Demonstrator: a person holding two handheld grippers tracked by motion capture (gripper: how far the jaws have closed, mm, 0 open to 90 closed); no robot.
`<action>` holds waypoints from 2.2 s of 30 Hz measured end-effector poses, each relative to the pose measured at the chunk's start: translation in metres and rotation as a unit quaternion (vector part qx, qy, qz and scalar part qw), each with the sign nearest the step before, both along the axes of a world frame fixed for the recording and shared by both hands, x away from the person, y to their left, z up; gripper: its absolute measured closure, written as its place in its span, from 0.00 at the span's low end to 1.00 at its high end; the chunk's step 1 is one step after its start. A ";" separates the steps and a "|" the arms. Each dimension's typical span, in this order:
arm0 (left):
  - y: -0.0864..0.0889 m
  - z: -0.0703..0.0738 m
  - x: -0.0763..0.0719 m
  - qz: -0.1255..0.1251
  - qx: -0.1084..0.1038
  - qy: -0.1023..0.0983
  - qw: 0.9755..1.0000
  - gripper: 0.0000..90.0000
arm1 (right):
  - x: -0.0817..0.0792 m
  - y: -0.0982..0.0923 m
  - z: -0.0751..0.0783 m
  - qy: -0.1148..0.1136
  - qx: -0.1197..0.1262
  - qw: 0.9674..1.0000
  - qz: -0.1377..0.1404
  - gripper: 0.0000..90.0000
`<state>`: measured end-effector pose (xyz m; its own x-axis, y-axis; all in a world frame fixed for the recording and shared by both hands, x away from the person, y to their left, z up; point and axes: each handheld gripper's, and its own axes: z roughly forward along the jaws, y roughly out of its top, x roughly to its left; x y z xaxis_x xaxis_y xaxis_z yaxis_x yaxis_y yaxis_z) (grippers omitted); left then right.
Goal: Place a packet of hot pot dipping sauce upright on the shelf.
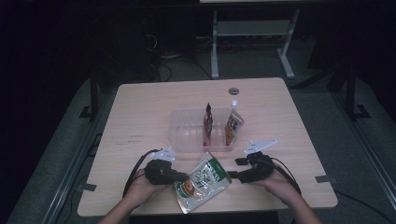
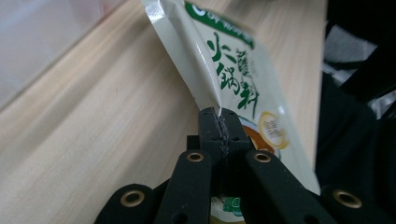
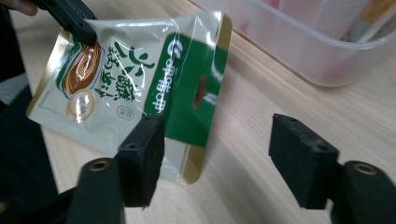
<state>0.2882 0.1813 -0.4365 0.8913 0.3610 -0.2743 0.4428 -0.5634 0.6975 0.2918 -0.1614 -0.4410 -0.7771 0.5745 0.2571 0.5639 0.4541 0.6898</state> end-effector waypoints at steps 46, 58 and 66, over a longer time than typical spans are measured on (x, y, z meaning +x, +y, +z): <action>0.011 0.024 -0.005 -0.037 -0.049 -0.050 0.997 1.00 | 0.012 0.026 0.005 0.042 0.121 0.981 0.146 0.77; 0.016 0.023 0.000 -0.031 -0.055 -0.068 0.996 1.00 | 0.009 0.027 0.011 0.027 0.137 0.977 0.162 0.96; 0.017 0.023 0.004 -0.021 -0.060 -0.078 0.995 1.00 | 0.007 0.027 0.015 0.011 0.141 0.976 0.167 1.00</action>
<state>0.2924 0.1982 -0.4136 0.9400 0.2957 -0.1702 0.3016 -0.4868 0.8198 0.2987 -0.1344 -0.4263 -0.9016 0.1949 0.3862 0.4326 0.4093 0.8033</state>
